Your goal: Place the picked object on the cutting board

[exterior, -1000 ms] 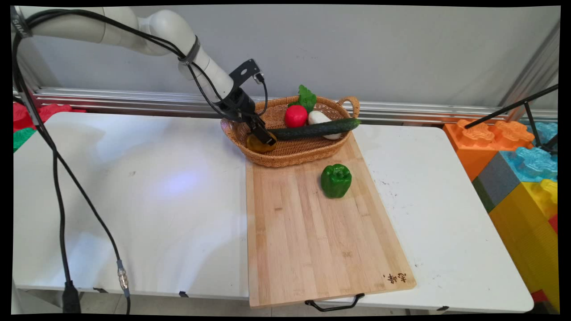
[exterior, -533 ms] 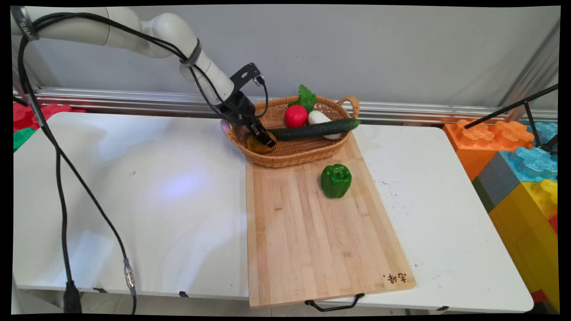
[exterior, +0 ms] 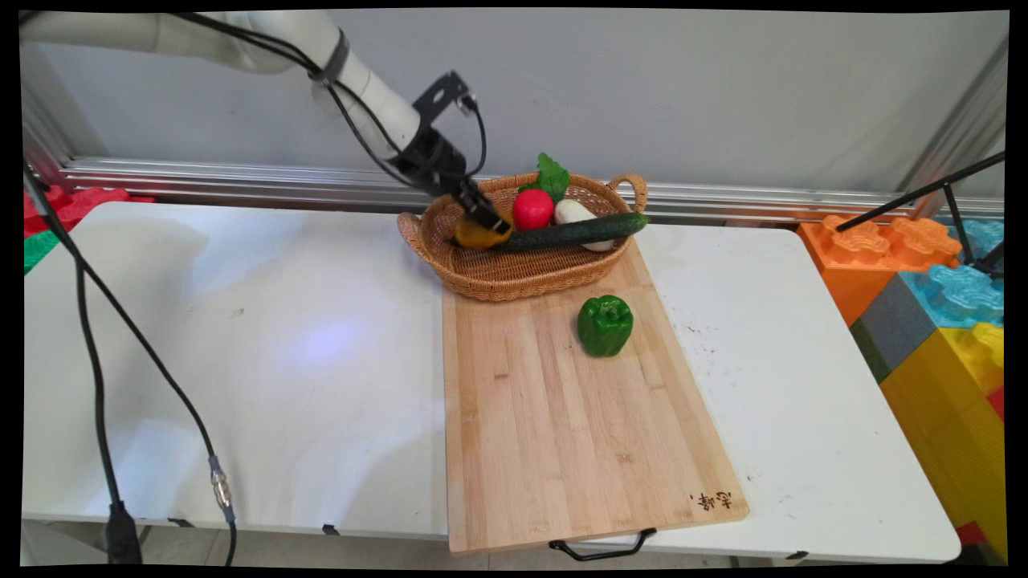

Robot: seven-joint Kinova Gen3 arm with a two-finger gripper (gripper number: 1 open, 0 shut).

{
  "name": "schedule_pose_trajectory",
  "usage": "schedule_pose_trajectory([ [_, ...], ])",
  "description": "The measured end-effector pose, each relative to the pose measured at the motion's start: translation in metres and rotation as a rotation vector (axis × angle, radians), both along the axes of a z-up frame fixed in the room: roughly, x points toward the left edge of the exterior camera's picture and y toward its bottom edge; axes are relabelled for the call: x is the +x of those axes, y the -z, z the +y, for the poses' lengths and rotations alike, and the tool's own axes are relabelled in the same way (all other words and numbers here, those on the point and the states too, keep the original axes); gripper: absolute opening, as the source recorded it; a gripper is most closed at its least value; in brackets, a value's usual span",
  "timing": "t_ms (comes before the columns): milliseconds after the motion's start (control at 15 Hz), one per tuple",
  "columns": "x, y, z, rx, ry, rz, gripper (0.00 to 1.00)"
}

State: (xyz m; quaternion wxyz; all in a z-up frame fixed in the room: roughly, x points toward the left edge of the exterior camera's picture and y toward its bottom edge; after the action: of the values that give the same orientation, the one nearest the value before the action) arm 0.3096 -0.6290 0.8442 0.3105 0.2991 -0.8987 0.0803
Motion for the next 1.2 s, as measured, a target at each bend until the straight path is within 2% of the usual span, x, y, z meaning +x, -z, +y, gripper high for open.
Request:
schedule_pose_trajectory([
  [133,-0.011,-0.024,0.010,-0.042,0.005,0.033,0.00],
  [267,-0.025,-0.045,0.025,-0.056,0.015,0.070,0.00],
  [600,-0.054,-0.069,0.074,-0.007,0.071,0.109,0.00],
  [733,-0.064,-0.067,0.097,0.017,0.094,0.103,0.00],
  [933,-0.073,-0.056,0.119,0.024,0.115,0.087,0.00],
  [1200,-0.085,-0.027,0.132,0.013,0.125,0.062,0.00],
])
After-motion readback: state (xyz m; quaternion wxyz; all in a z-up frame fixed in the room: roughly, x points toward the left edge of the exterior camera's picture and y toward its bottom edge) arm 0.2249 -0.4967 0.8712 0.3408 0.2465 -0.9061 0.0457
